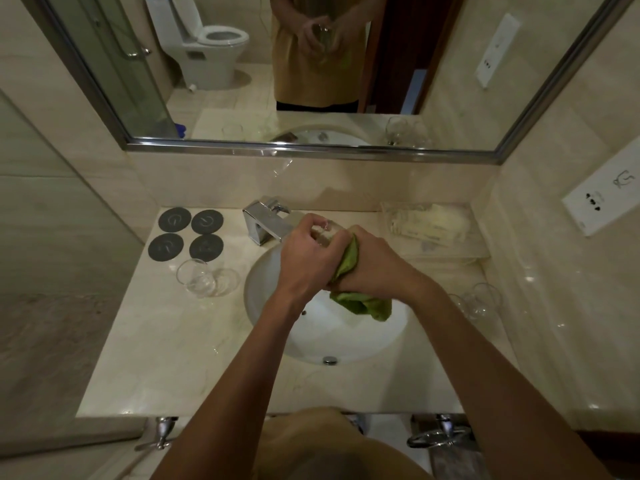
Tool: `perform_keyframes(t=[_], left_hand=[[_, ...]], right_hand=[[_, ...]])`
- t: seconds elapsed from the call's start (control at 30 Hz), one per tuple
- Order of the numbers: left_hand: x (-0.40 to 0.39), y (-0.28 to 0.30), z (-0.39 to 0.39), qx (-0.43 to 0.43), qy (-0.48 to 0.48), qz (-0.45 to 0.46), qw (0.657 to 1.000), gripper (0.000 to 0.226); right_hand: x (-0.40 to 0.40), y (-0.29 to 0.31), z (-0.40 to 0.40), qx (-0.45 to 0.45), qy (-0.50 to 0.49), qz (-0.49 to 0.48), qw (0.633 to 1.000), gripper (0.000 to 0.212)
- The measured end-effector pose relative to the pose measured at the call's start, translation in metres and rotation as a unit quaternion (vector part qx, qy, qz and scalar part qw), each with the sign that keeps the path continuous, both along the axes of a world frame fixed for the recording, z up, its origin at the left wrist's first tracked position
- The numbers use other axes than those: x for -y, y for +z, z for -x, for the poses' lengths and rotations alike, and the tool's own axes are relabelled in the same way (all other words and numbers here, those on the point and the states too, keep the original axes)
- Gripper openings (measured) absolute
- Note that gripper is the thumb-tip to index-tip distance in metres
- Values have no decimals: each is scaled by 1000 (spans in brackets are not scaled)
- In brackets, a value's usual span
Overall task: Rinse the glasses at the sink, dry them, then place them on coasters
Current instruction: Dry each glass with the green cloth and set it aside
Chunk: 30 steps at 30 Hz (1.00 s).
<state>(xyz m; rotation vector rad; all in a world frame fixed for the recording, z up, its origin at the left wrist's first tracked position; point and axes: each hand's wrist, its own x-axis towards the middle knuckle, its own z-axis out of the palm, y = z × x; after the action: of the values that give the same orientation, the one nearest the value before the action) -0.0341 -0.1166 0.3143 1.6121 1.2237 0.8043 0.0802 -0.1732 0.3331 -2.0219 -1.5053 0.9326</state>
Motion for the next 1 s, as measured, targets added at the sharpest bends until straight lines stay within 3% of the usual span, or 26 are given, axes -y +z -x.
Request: perform_keyframes(t=[0.07, 0.2, 0.3, 0.4, 0.5, 0.63, 0.77, 0.87, 1.0], left_hand=[[-1, 0, -2, 1, 44, 12, 999, 40], [-4, 2, -4, 18, 108, 42, 993, 24], [-3, 3, -4, 7, 109, 27, 994, 24], [-4, 4, -5, 6, 101, 24, 995, 31], [-6, 5, -4, 1, 95, 24, 995, 25], [-11, 7, 8, 6, 41, 6, 999, 34], [-16, 13, 15, -24, -109, -12, 994, 41], [-21, 14, 18, -29, -177, -19, 984, 58], [-31, 6, 28, 68, -172, 81, 979, 62]], right_hand=[[0, -11, 18, 116, -57, -46, 991, 70], [2, -40, 49, 338, -97, -181, 918, 89], [-1, -52, 47, 333, -129, -285, 890, 95], [-1, -57, 43, 307, -136, -286, 898, 97], [2, -49, 42, 245, -130, -244, 929, 87], [1, -21, 22, -4, -89, -64, 994, 70], [11, -6, -1, -254, 29, -34, 966, 47], [18, -14, -7, -288, -19, -47, 956, 54], [23, -31, -5, -324, -115, -110, 932, 54]])
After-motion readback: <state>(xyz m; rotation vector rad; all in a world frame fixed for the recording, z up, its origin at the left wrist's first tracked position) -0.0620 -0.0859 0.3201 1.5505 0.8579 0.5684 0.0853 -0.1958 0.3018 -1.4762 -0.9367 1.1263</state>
